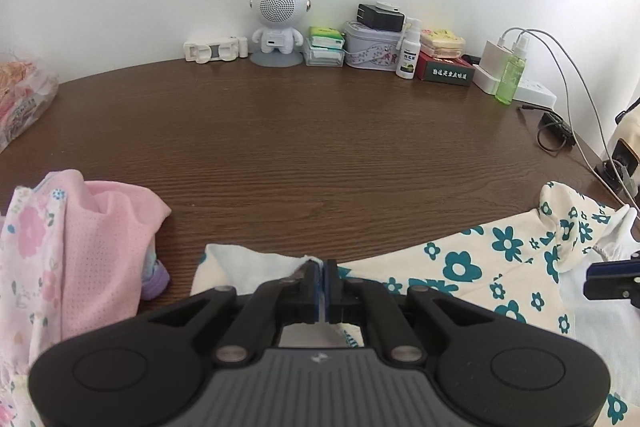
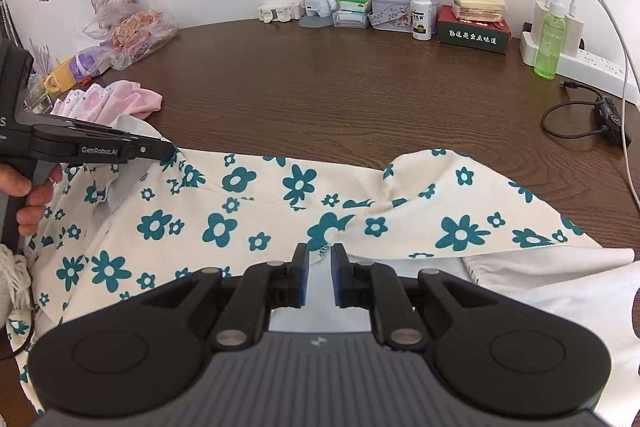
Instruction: Fold clothes
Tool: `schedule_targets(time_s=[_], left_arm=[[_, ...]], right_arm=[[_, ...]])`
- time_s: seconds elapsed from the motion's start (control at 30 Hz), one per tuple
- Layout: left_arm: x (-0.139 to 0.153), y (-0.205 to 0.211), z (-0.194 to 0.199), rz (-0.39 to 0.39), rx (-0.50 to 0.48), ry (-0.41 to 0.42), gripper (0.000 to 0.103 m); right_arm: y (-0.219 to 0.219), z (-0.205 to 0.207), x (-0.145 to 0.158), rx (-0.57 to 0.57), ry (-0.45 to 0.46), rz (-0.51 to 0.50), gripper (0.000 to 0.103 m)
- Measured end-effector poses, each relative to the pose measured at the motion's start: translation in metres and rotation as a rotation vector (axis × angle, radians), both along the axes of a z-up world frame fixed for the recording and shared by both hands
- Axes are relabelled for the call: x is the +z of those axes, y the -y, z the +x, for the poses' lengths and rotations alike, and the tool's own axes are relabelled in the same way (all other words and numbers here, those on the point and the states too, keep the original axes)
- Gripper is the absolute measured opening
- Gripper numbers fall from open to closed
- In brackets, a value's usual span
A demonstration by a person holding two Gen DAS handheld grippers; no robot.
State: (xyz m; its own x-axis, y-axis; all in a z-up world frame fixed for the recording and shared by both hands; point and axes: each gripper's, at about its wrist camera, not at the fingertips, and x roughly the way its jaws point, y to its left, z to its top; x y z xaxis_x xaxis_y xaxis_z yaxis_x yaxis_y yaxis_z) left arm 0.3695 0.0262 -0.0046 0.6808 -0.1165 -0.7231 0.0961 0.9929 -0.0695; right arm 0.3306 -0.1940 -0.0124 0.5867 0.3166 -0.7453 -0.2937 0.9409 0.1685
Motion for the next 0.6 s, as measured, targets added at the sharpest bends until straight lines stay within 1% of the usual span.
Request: schedule_targets(time_s=[0.03, 0.07, 0.1, 0.17, 0.2, 0.3, 0.33, 0.37, 0.4, 0.47, 0.6], left_arm=[[0.000, -0.001, -0.001, -0.001, 0.006, 0.005, 0.001], [0.001, -0.001, -0.001, -0.004, 0.002, 0.007, 0.005], [0.001, -0.001, -0.001, -0.008, -0.014, -0.002, 0.006], [0.004, -0.001, -0.002, -0.018, -0.035, -0.059, 0.046], [0.008, -0.001, -0.008, -0.020, -0.044, -0.067, 0.050], [0.028, -0.005, -0.035, -0.005, -0.089, -0.061, 0.051], [0.034, -0.008, -0.047, -0.003, -0.102, -0.053, 0.053], [0.040, -0.012, -0.059, 0.001, -0.115, -0.045, 0.057], [0.045, -0.015, -0.073, 0.014, -0.126, -0.035, 0.059], [0.051, -0.019, -0.101, 0.059, -0.151, -0.022, 0.064], [0.047, -0.031, -0.147, 0.144, -0.206, -0.027, 0.064]], right_arm=[[0.000, -0.004, 0.003, 0.004, 0.004, -0.004, 0.019], [0.001, -0.008, 0.005, 0.010, 0.008, -0.010, 0.026], [0.001, -0.013, 0.007, 0.015, 0.013, -0.016, 0.028], [0.003, -0.024, 0.011, 0.030, 0.011, -0.023, 0.029], [0.004, -0.031, 0.014, 0.036, 0.010, -0.026, 0.029], [0.009, -0.054, 0.023, 0.054, 0.009, -0.034, 0.030], [0.011, -0.063, 0.026, 0.062, 0.009, -0.034, 0.033], [0.014, -0.073, 0.029, 0.069, 0.009, -0.034, 0.036], [0.016, -0.082, 0.033, 0.077, 0.009, -0.034, 0.037], [0.021, -0.101, 0.039, 0.092, 0.009, -0.034, 0.038], [0.023, -0.133, 0.041, 0.124, -0.002, -0.036, 0.039]])
